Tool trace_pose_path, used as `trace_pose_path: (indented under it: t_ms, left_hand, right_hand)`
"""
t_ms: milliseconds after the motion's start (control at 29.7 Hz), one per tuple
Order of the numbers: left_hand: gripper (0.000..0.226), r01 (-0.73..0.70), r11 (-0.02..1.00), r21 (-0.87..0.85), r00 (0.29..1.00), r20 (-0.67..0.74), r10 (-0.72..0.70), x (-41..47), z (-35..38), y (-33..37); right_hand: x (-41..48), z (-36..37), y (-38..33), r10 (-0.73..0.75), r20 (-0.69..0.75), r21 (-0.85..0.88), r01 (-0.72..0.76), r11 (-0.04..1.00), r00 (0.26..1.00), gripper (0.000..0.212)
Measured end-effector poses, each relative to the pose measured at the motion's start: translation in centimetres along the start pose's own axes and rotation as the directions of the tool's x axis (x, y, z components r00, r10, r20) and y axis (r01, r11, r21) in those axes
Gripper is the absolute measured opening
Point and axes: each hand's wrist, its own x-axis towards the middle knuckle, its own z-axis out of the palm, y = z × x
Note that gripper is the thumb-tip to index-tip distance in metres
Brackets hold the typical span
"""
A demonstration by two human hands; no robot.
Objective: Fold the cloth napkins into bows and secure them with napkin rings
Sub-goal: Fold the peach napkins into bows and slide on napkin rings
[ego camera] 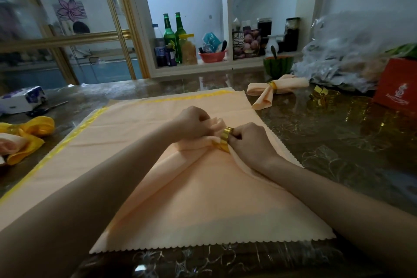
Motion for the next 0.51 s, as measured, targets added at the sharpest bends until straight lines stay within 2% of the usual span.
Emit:
trace_pose_path:
  t_ms: [135,236,438,506]
  left_hand:
    - [0.023,-0.081,0.997,0.009,0.996,-0.04,0.082,-1.5,-0.5,-0.3]
    - [0.019,-0.127,0.99,0.066,0.992,-0.021,0.128,-2.2,-1.1,-0.3]
    - [0.015,-0.197,0.963,0.183,0.98,0.023,0.196,-3.4,-1.0,-0.1]
    - [0.015,-0.231,0.95,0.21,0.972,0.018,0.232,-3.8,-0.7,0.0]
  right_hand:
    - [0.0,-0.3,0.3,0.03,-0.041,0.119,-0.025,0.993,0.999,0.018]
    - [0.2,-0.2,0.4,0.035,-0.049,0.141,-0.028,0.99,0.998,0.02]
    - [-0.7,-0.6,0.0,-0.247,0.106,0.017,0.246,0.969,0.963,0.015]
    - [-0.7,-0.7,0.0,-0.27,0.139,-0.002,0.273,0.962,0.953,0.015]
